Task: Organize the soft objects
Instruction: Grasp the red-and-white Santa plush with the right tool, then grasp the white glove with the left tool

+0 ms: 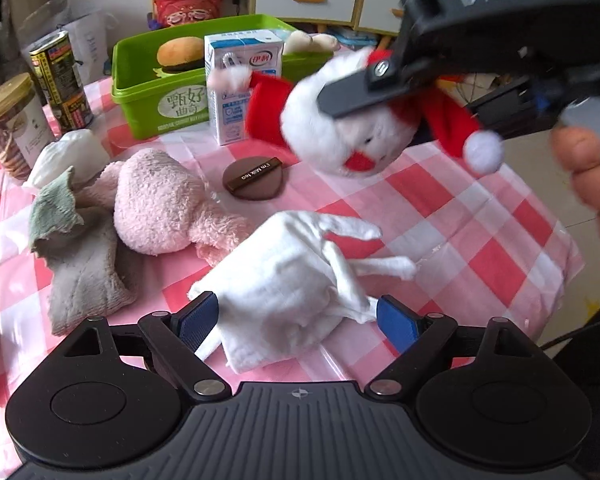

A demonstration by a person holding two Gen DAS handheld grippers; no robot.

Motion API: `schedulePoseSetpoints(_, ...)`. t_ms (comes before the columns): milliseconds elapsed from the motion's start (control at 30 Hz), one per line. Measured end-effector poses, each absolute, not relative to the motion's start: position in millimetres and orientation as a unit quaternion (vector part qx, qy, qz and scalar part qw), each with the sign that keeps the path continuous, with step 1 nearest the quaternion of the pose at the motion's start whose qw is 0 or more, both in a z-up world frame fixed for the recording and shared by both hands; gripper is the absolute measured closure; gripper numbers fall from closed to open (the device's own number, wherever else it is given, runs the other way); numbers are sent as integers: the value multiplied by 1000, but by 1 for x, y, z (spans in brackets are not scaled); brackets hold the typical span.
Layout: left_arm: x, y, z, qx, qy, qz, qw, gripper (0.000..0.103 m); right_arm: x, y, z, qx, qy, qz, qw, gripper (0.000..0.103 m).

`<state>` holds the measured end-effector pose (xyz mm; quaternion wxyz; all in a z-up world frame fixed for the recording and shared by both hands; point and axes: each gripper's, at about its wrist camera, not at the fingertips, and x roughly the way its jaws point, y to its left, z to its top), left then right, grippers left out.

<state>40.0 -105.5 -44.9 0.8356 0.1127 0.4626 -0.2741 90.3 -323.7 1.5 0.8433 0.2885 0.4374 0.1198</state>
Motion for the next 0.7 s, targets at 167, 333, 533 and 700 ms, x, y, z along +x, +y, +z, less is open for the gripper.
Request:
schedulePoseSetpoints(167,44,-117,-53,139,455,-258,841,18,90,-329,1,298,441,112,839,61)
schedulePoseSetpoints(333,48,-128,-59,158,453,-242,844,15,88,-331,0,299,442,113,838,61)
schedulePoseSetpoints(533,58,-133,-68,163,464,-221,842,21,86,-334,1,300,438,111,840,61)
schedulePoseSetpoints(700,59,-127,-66,151,466,-219,844,45,85,-338,2,301,436,108,841,61)
